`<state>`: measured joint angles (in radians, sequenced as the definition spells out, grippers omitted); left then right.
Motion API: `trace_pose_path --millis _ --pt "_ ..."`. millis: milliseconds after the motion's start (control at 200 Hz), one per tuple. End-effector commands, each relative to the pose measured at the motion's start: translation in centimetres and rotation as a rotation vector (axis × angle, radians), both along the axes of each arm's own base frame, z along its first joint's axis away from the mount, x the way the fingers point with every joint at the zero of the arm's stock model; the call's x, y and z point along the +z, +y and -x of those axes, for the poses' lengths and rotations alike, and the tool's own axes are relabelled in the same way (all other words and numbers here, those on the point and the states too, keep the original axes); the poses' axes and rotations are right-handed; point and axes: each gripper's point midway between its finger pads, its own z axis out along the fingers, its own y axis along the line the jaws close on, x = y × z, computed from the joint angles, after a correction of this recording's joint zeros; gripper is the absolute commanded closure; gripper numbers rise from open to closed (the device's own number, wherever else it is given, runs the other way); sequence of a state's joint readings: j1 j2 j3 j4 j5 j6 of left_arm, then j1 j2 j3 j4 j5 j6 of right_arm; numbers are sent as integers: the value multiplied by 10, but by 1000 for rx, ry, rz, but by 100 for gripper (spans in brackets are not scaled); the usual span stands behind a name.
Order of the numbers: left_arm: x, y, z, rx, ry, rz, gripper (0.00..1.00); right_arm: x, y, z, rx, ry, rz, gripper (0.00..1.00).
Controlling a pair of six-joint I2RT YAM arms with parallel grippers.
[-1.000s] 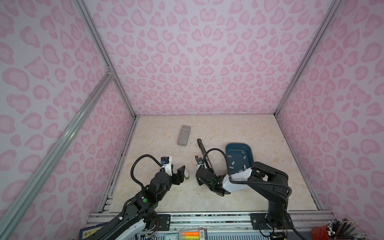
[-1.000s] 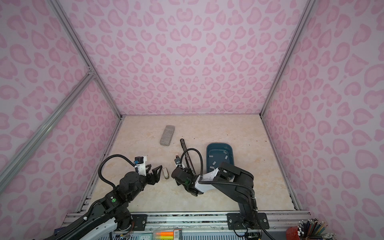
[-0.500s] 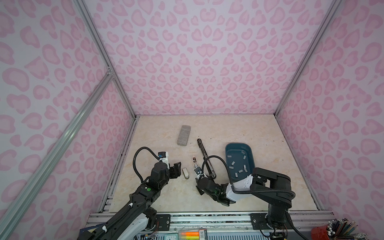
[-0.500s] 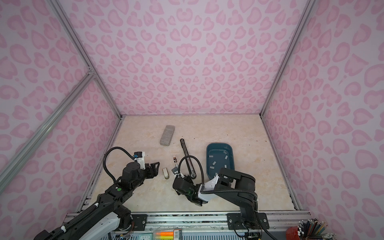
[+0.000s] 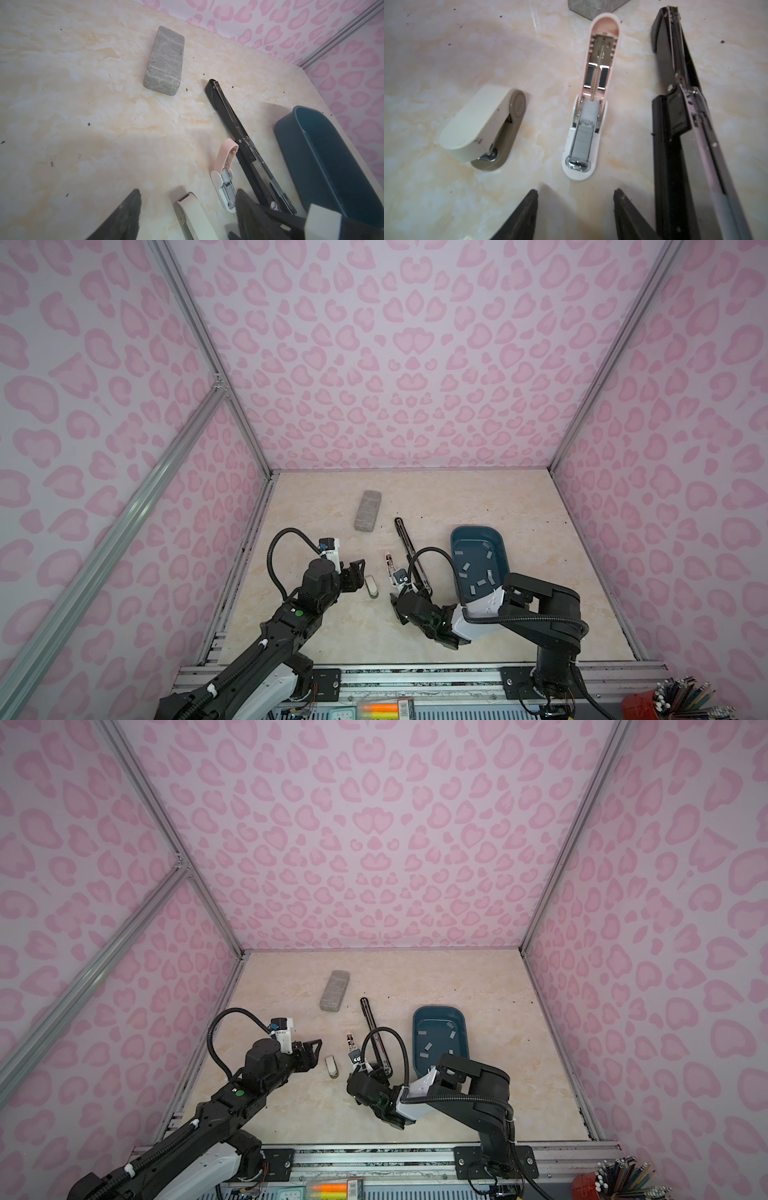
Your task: Load the staples into the stapler
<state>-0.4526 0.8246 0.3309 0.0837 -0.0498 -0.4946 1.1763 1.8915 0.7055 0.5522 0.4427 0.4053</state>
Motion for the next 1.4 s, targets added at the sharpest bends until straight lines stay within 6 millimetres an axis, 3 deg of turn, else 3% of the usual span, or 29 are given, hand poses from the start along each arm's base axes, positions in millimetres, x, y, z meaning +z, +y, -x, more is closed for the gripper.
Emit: trace_pose_path --millis 0,220,660,985,1395 --pt "8 1 -1 1 -38 7 26 -19 -16 -5 -38 39 65 40" --pt "6 4 -1 10 -41 -5 25 -30 -7 -11 -20 72 60 40" --pt "-6 -5 -23 -10 33 -52 24 -38 -8 -10 1 76 59 63" --pt "-17 -7 -36 -8 71 -64 24 -44 -6 -12 18 99 52 55" --pt "-29 -16 -63 -28 104 -85 27 -47 -4 -10 36 103 54 75"
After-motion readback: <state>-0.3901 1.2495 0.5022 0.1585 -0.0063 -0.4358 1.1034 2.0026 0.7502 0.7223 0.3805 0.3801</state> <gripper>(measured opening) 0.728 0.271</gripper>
